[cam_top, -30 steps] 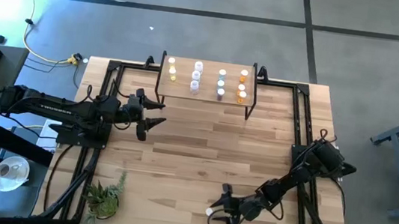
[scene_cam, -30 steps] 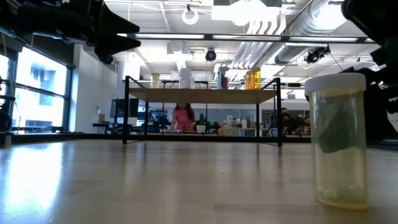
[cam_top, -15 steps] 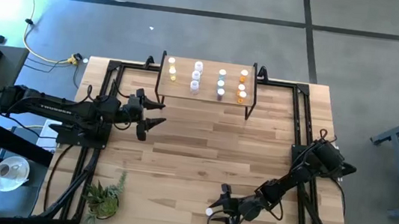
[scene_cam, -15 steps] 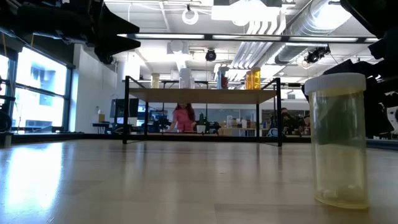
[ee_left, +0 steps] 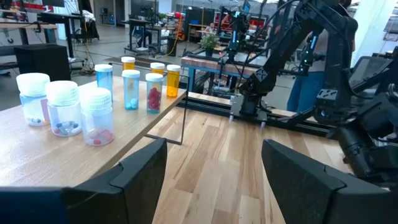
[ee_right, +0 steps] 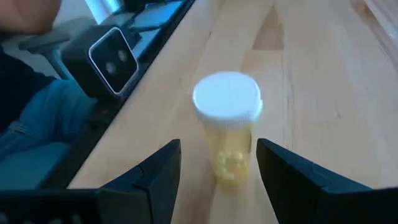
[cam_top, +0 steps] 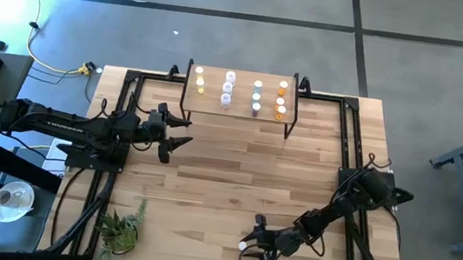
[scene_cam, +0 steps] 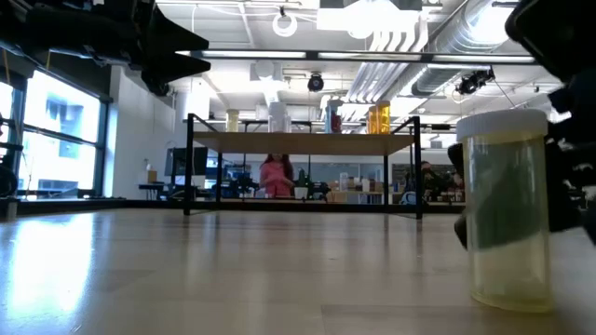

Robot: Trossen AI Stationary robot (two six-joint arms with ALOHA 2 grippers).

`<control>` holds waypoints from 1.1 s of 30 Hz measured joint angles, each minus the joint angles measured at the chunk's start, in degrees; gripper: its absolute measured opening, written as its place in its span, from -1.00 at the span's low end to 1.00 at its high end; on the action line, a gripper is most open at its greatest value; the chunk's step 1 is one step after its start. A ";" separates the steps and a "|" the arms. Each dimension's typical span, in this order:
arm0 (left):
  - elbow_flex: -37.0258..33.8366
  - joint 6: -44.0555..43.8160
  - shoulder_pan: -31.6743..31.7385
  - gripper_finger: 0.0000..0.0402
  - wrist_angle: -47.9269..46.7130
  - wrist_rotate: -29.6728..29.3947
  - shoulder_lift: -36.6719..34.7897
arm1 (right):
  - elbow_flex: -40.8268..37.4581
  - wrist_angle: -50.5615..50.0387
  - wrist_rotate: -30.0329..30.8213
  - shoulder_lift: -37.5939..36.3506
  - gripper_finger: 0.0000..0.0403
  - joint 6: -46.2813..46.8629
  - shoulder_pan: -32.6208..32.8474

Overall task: Pick and place medicine bottles onto shelf by color
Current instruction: Put the yellow pill bottle on the shelf aligned with the yellow pill bottles

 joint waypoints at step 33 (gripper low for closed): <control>0.00 -0.42 -0.02 0.26 -0.09 -0.01 0.01 | 0.83 -0.70 -1.03 -0.12 -0.42 0.63 -0.61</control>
